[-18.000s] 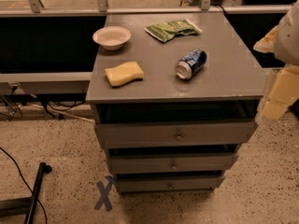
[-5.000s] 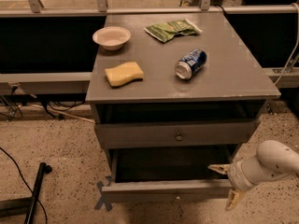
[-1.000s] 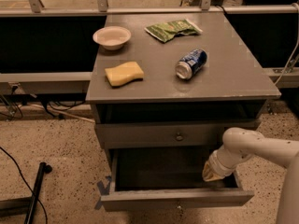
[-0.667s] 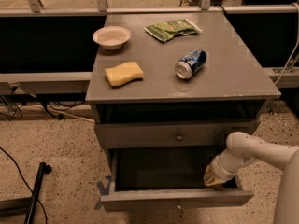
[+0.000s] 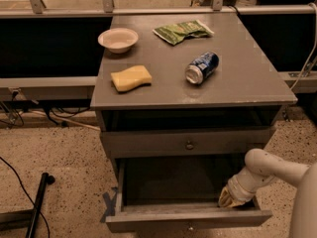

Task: Open middle drawer

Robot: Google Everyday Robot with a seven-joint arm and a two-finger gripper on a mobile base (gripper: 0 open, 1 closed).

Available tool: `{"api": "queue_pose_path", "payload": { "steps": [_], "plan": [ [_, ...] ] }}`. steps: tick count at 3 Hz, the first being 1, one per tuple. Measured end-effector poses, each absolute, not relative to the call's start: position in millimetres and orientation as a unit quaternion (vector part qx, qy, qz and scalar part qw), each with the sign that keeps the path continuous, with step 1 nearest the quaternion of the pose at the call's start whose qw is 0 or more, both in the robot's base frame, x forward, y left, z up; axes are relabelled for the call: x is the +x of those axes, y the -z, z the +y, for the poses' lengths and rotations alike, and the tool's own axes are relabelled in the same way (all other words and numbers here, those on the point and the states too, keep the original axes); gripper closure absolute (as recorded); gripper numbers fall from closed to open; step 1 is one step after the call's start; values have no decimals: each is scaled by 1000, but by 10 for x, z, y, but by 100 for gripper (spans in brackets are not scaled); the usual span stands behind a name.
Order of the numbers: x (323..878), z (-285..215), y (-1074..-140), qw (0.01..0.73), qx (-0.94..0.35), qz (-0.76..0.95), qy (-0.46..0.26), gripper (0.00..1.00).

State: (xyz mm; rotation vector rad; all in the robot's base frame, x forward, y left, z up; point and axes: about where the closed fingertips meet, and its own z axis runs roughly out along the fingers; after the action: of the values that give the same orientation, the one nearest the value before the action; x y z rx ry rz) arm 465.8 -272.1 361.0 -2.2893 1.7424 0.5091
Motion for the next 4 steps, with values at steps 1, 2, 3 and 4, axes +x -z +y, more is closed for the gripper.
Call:
{"api": "queue_pose_path", "payload": {
  "steps": [1,2,3,4],
  "plan": [
    [4299,-2752,-3751,117,-786,574,-200,100],
    [4255,-2752,-3776,118,-786,571,-203,100],
    [4184,-2763,-3823,116,-789,566,-209,100],
    [4179,-2767,-3848,119,-789,566,-208,100]
  ]
}}
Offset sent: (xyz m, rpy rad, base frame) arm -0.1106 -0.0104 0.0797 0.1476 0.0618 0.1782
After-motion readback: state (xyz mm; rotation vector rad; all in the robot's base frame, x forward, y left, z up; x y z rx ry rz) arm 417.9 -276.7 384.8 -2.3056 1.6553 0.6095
